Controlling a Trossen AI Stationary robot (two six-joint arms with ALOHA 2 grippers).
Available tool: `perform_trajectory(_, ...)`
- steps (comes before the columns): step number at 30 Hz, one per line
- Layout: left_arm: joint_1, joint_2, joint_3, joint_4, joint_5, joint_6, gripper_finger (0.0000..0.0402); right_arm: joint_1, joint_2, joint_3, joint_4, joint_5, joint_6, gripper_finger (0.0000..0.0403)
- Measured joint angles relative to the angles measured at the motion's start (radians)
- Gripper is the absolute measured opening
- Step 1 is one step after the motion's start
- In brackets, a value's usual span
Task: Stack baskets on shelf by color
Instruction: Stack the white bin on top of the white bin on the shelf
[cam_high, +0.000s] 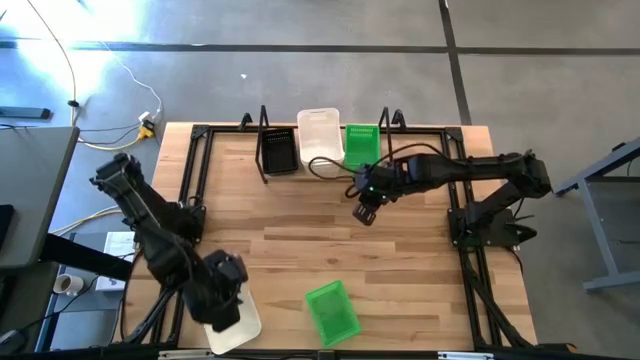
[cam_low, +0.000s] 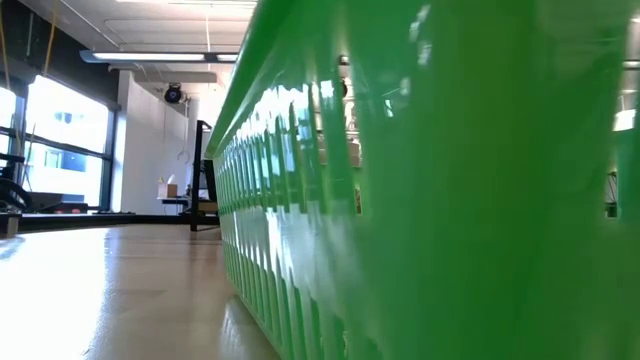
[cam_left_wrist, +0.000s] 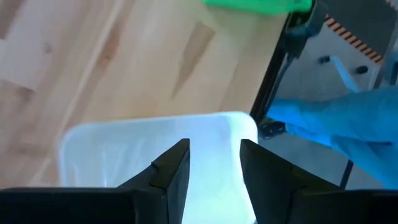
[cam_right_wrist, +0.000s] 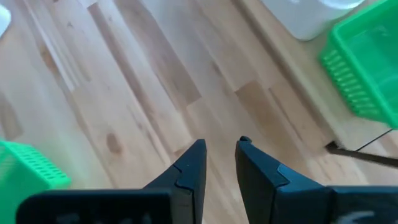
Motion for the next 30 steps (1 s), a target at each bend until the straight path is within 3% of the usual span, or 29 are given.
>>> perform_trajectory(7,-0.062,0.083,0.000,0.068,0.000,-0.094,0.0138,0.063,0.000,0.000,0.000,0.032,0.062,0.0073)
perform_trajectory(11,-0.087,0.119,0.000,0.112,0.000,-0.104,0.0159,0.099,0.000,0.000,-0.001,0.084,0.083,0.0073)
perform_trajectory(19,-0.103,0.207,0.000,0.226,0.015,-0.103,0.0201,0.135,0.000,0.000,-0.004,0.090,0.119,0.0073)
perform_trajectory(30,-0.110,0.360,0.000,0.298,0.107,-0.100,0.0205,0.145,0.000,0.000,-0.017,0.091,0.120,0.0073)
